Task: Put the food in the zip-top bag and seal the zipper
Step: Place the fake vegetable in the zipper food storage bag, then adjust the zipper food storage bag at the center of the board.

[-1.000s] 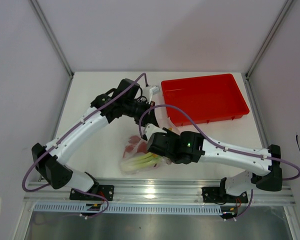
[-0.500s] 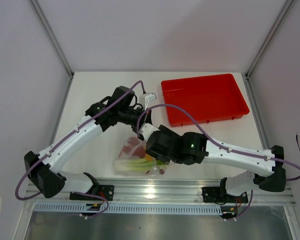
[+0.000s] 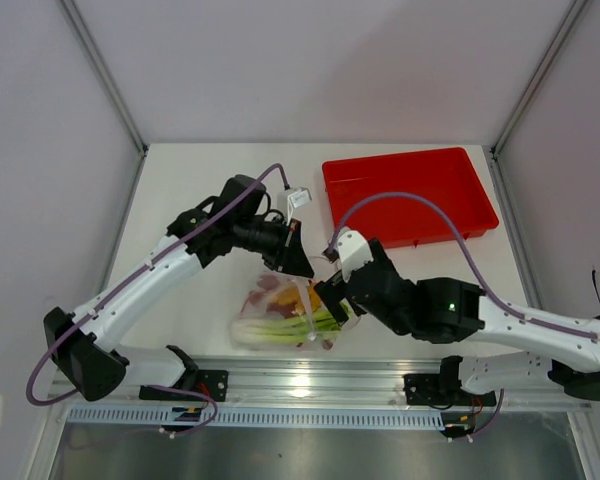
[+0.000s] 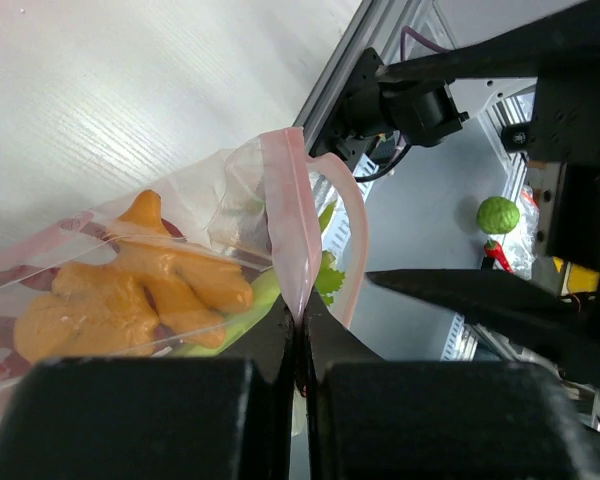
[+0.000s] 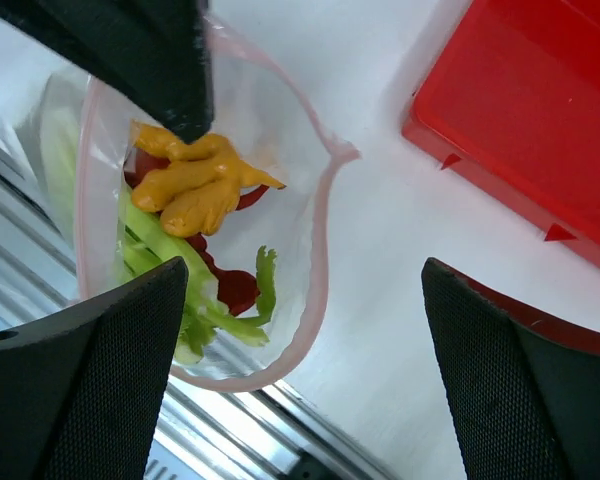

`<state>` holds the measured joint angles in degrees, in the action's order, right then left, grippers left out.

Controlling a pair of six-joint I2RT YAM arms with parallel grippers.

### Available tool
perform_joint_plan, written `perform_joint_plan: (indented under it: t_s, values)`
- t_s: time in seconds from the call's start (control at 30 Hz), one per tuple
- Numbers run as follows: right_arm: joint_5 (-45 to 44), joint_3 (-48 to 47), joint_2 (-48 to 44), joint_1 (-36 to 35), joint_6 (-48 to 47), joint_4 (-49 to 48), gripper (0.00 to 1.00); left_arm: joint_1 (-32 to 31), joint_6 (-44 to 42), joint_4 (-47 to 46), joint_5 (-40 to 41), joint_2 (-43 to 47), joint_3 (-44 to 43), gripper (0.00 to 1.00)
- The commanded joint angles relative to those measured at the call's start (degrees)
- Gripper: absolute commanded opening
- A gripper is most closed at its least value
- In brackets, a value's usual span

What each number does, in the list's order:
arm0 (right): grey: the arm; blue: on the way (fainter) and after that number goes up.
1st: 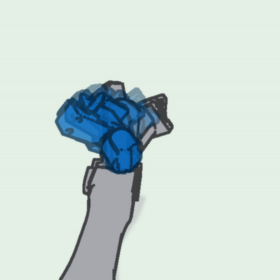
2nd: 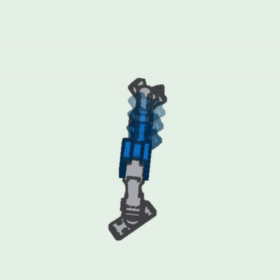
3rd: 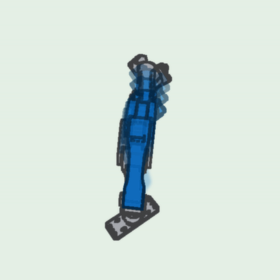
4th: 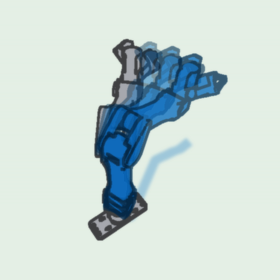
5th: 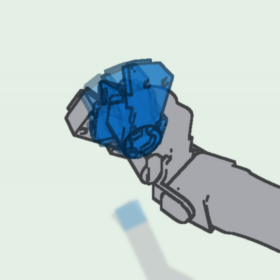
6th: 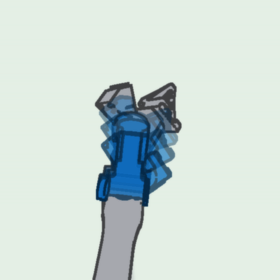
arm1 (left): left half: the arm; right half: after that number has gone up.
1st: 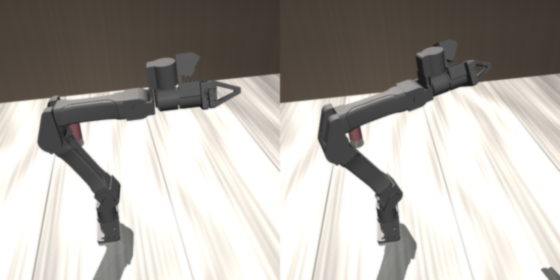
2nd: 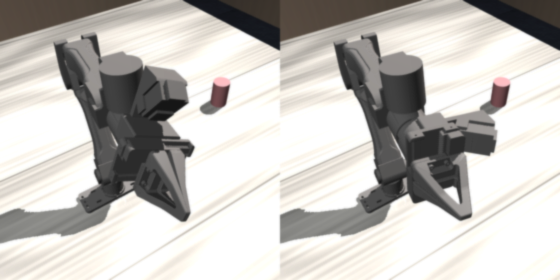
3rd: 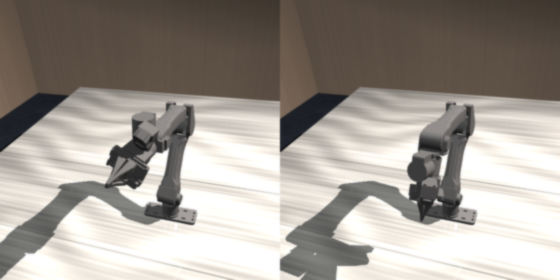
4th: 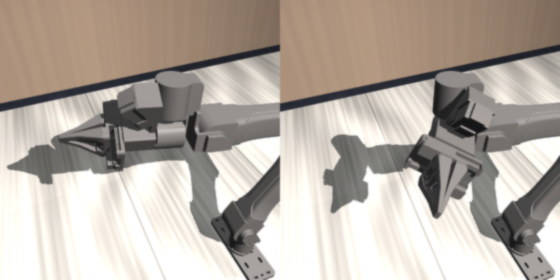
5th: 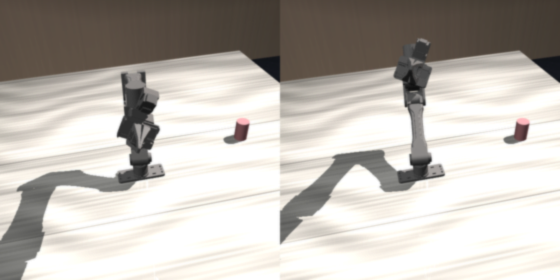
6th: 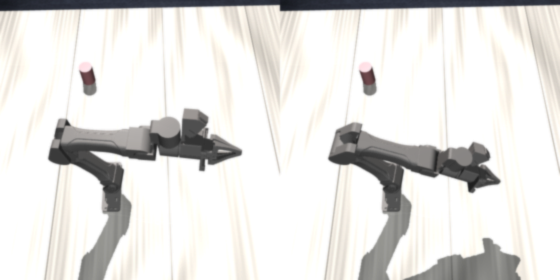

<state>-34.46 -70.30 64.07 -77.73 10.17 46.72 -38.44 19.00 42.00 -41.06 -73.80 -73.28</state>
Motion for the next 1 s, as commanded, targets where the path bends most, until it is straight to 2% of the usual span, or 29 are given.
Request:
perform_joint_plan:
  t_s: [0.0,0.03,0.1,0.13,0.17,0.23,0.7,0.8,0.83,0.9,0.93,0.97]
  values:
    - [-2.91,-2.29,-4.73,2.31,10.29,1.61,0.99,0.38,1.56,-3.85,-1.57,2.96,-1.08,0.01]
    - [-1.68,-2.99,-5.53,3.54,12.31,3.10,0.98,0.29,1.56,-3.68,-1.22,3.13,-1.34,0.01]
    - [3.40,-3.00,-6.59,8.81,16.88,4.25,0.91,0.38,1.47,-3.07,-0.60,3.14,-2.13,0.01]
    - [10.83,-2.74,-6.94,10.83,17.68,5.04,0.89,0.38,1.56,-2.98,-0.60,3.22,-2.22,0.01]
    - [14.64,-2.30,-6.94,13.89,18.03,5.22,0.83,0.29,1.56,-2.97,-0.86,3.31,-2.40,0.01]
    - [20.37,-0.46,-6.86,14.80,17.86,4.00,0.79,0.38,1.74,-2.80,-1.22,3.57,-3.10,0.01]
    - [30.85,4.30,-4.40,17.88,15.84,-4.09,0.64,0.29,1.12,-0.86,-5.16,4.72,-4.42,0.01]
    - [31.82,3.60,-2.82,18.85,14.70,-4.53,0.43,0.29,1.21,-1.22,-5.61,5.42,-4.07,0.01]
    - [32.17,3.16,-2.38,19.46,14.18,-4.71,0.24,0.38,1.56,-1.48,-4.83,5.68,-3.89,0.01]
    - [32.44,1.06,-0.97,20.16,13.30,-5.50,0.12,0.29,1.91,-1.83,-4.73,6.12,-3.54,0.01]
    - [32.17,0.00,-0.19,21.47,12.68,-5.59,0.00,0.29,2.70,-2.70,-4.73,6.39,-3.19,0.01]
    - [32.26,-1.23,0.69,22.62,12.33,-5.85,0.00,0.29,3.23,-3.32,-4.65,6.56,-2.32,0.00]
